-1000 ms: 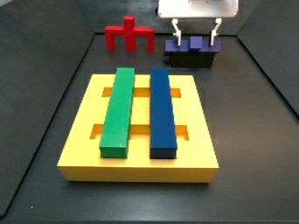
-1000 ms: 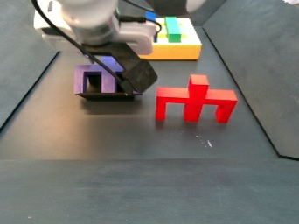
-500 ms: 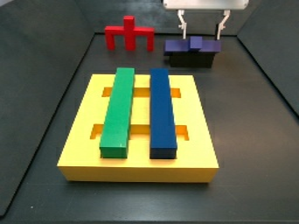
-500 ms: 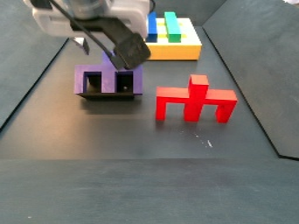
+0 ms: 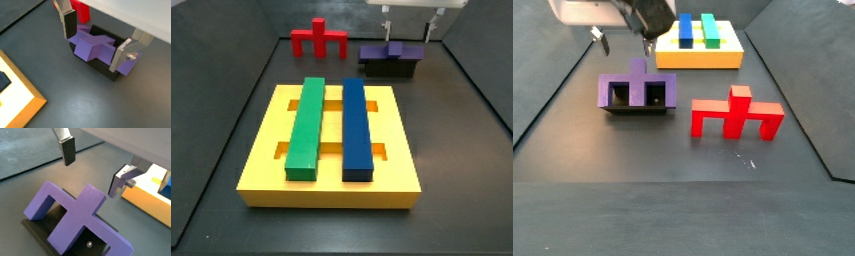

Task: Pick up the purple object. Move up. Place the purple object on the fixture. Regrasp the purple object. Move to above the board. Insert the purple object.
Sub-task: Regrasp the purple object.

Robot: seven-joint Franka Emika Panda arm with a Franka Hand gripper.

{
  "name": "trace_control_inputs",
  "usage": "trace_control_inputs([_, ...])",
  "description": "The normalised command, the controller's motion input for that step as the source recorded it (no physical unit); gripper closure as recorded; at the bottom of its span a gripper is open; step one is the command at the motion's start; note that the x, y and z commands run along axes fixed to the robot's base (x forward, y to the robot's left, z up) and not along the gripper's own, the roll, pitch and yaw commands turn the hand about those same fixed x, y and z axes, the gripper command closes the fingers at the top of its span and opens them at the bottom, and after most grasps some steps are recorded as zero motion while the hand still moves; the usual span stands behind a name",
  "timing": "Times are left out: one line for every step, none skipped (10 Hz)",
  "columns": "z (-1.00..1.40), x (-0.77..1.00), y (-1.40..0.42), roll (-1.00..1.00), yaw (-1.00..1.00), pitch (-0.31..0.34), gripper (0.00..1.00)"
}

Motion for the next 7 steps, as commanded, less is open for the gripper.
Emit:
trace_control_inputs([0.13, 0.0, -0.15, 1.0, 0.06, -0.026, 0.0])
trace_control_inputs([0.15, 0.0, -0.17, 1.0, 0.09, -0.017, 0.0])
trace_control_inputs([0.13, 0.0, -0.18, 1.0, 0.13, -0.037, 0.0])
trace_control_inputs([0.13, 0.01, -0.18, 1.0, 0.15, -0.02, 0.0])
trace_control_inputs([0.1, 0.0, -0.17, 1.0, 0.21, -0.04, 0.0])
trace_control_inputs([0.07, 0.04, -0.16, 1.0, 0.26, -0.051, 0.0])
trace_control_inputs([0.05, 0.03, -0.13, 1.0, 0.3, -0.077, 0.0])
